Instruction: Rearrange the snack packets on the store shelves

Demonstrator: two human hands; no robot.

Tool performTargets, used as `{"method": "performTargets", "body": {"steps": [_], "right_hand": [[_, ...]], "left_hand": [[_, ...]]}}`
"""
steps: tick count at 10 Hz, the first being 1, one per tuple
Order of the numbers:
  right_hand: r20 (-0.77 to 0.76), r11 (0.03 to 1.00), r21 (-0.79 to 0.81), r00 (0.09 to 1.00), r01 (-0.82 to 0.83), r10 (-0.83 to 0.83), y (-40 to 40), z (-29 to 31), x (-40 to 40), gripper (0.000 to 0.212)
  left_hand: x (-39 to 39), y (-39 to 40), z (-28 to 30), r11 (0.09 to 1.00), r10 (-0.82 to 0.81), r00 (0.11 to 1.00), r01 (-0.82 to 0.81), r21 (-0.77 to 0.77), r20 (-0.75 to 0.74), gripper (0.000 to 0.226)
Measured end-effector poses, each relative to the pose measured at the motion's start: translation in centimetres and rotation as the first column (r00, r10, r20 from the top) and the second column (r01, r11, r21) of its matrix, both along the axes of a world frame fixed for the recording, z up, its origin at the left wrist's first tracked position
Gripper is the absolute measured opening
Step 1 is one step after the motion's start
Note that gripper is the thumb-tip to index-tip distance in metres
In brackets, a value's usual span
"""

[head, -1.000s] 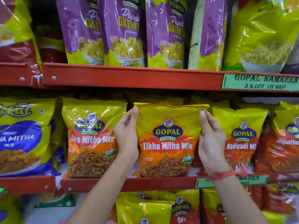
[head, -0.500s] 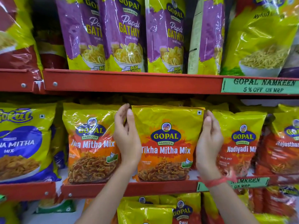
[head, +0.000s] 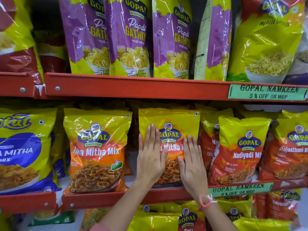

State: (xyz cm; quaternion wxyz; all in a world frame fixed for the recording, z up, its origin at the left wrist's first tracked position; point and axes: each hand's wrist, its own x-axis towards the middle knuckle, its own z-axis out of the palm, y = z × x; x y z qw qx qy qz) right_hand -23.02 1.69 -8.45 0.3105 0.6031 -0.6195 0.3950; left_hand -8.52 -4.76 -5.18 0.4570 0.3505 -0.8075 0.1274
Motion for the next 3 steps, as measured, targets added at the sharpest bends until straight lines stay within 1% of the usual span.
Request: {"method": "performTargets", "body": {"steps": [1, 2, 3], "right_hand": [[0.015, 0.999, 0.009, 0.999, 0.044, -0.044, 0.6, 0.4, 0.7, 0.061], [-0.054, 0.997, -0.078, 0.998, -0.026, 0.022, 1.0, 1.9, 3.4, 0.062], [-0.162, 0.98, -0.171, 0.984, -0.102, 0.074, 1.5, 5.8, 8.4, 0.063]], "left_hand": [[1.1, 0.7, 0.5, 0.999, -0.051, 0.998, 0.05, 0.01, 0.047, 0.066], [4.5, 1.4, 1.4, 0.993, -0.073, 0.995, 0.079, -0.093, 0.065, 0.064], [9.8, 2.5, 4.1, 0.981, -0.042, 0.999, 0.044, -0.19, 0.017, 0.062]]}}
